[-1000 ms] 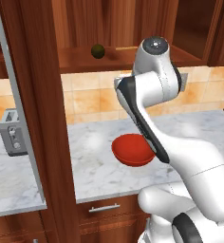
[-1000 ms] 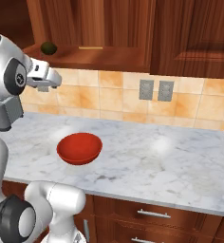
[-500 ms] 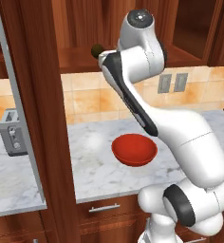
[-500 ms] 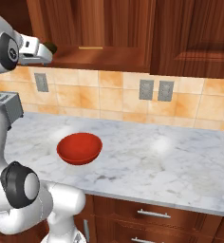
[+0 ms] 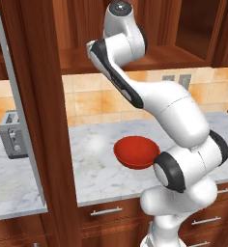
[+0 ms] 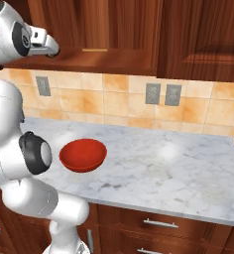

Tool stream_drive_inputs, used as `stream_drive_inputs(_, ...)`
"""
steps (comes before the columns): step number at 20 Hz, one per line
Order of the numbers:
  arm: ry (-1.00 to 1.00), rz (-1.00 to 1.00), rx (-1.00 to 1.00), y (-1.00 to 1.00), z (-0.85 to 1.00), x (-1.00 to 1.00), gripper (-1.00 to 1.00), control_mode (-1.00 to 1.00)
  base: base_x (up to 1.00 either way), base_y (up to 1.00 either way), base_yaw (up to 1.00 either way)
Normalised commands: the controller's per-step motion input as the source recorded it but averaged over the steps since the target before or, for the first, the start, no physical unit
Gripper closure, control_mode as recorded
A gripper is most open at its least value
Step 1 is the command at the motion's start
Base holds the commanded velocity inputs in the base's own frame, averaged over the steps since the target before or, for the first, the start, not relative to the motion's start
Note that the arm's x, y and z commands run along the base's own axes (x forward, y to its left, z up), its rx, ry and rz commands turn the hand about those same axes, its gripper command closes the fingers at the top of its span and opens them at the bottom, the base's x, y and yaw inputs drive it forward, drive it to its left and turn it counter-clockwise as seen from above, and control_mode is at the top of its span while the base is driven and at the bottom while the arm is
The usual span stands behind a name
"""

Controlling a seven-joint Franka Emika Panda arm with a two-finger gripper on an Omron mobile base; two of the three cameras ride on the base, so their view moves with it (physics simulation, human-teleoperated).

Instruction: Pick the avocado from the cabinet and place it in the bowl. Then pick the bowl and place it in the sink. Then turn on the sink facuet.

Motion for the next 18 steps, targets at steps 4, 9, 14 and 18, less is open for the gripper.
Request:
stream_drive_inputs(4, 0.0, 0.07, 0.0, 0.11, -0.07, 0.72, -1.0, -1.0, 0.0, 0.0, 0.0)
stream_drive_inputs(9, -0.03, 0.08, 0.0, 0.03, -0.16, 0.55, -1.0, -1.0, 0.0, 0.0, 0.0)
stream_drive_inputs(14, -0.03, 0.08, 0.0, 0.07, -0.24, 0.54, -1.0, -1.0, 0.0, 0.0, 0.0)
stream_drive_inputs(18, -0.03, 0.07, 0.0, 0.13, -0.18, 0.53, -1.0, -1.0, 0.0, 0.0, 0.0)
